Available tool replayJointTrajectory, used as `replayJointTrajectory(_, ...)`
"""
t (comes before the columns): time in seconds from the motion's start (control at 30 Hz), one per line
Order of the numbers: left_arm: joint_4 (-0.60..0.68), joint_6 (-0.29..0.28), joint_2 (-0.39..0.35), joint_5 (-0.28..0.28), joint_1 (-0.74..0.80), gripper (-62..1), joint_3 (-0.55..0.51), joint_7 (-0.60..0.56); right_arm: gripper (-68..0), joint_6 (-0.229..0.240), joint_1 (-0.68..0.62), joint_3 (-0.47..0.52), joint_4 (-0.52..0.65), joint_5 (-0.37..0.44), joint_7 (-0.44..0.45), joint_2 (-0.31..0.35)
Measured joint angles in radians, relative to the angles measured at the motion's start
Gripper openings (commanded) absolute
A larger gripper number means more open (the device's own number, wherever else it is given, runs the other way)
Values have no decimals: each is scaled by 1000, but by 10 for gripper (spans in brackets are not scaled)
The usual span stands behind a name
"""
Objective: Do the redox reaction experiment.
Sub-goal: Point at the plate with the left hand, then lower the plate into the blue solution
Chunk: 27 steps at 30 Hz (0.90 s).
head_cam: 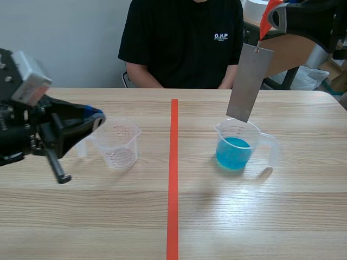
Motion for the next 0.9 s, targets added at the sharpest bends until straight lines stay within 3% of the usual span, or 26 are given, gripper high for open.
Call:
replayJointTrajectory(0.13,8,3,-63,-68,225,-562,-159,2,-660,0,0,0,0,0,0,0)
replayJointTrajectory(0.3,-2,3,-45,-67,505,-562,-358,-1,-660,0,0,0,0,0,0,0)
replayJointTrajectory(0.6,-8,3,122,-67,813,-562,-555,9,-658,0,0,0,0,-34,-5,-14)
replayJointTrajectory(0.9,-10,53,274,-47,912,-562,-595,93,-658,0,-2,0,-39,-118,-8,-107)
